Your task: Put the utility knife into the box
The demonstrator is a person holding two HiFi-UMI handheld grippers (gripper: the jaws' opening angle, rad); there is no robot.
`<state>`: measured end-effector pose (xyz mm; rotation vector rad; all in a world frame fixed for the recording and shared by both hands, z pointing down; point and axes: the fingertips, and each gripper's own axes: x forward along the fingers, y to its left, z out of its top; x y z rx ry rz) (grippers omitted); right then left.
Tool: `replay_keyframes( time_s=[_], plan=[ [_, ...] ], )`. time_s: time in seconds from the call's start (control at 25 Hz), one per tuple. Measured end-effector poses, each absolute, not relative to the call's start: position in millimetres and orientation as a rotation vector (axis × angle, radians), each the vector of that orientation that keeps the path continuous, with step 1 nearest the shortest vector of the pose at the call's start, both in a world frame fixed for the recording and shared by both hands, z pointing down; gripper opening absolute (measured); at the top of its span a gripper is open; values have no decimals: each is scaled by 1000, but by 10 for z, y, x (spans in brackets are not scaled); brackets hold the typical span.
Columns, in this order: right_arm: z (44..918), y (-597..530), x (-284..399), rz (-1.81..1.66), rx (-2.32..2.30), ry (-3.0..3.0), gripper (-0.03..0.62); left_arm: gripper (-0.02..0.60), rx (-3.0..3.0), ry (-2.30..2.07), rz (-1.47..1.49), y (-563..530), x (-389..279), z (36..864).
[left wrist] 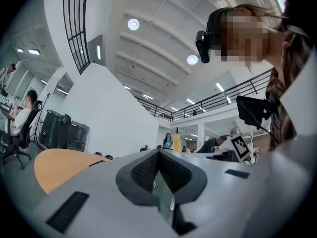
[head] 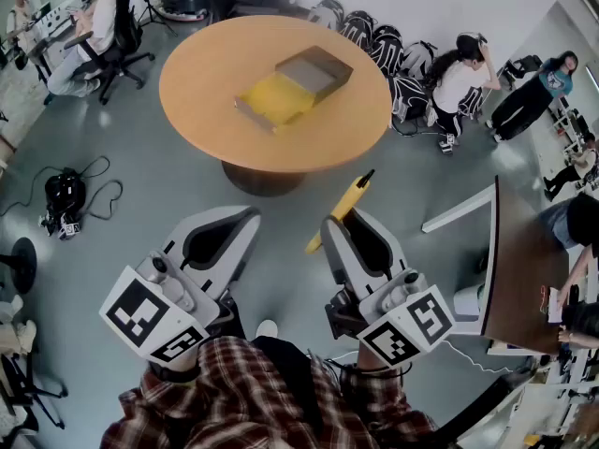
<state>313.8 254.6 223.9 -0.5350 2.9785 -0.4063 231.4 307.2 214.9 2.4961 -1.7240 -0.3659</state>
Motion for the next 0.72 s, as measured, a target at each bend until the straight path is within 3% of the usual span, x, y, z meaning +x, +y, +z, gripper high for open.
replay_keyframes(
  time_s=[0.72],
  plan=[
    [2382,1429,515,-412,-708,2947,123,11,2552,-1606,-324,2038,-326,2346]
  ],
)
